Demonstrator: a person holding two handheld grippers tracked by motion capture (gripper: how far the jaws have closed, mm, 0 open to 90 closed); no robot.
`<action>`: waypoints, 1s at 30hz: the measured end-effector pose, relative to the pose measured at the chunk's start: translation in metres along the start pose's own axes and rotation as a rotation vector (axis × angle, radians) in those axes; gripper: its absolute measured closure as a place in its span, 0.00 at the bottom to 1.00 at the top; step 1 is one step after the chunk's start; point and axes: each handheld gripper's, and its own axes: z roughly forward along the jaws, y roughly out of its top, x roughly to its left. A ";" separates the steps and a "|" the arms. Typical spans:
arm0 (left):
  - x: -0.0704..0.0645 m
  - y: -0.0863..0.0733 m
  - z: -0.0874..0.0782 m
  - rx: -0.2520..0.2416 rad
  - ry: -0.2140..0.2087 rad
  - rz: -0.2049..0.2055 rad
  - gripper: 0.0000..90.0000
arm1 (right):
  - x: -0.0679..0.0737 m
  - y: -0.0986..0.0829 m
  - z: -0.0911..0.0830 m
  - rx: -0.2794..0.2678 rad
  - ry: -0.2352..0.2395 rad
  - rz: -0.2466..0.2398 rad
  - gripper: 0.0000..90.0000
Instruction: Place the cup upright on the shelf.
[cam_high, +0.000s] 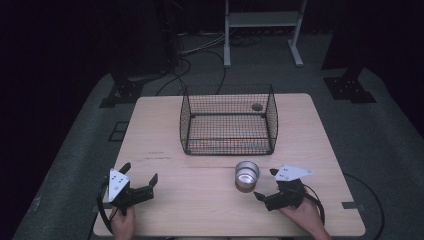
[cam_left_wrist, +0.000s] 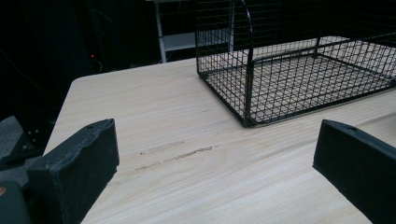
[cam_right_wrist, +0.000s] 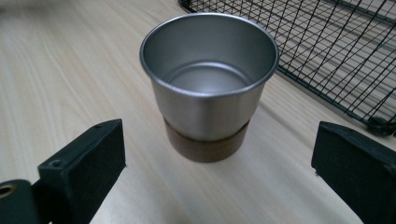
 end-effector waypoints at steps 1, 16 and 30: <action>0.000 0.000 0.000 0.001 0.000 0.000 0.00 | 0.000 0.003 0.004 0.005 0.005 0.002 0.03; 0.000 0.000 -0.003 -0.002 0.004 -0.004 0.00 | -0.004 0.014 0.027 0.025 0.024 0.003 0.02; 0.001 0.001 -0.004 -0.010 0.006 -0.005 0.00 | 0.000 0.020 0.045 0.020 0.023 0.009 0.02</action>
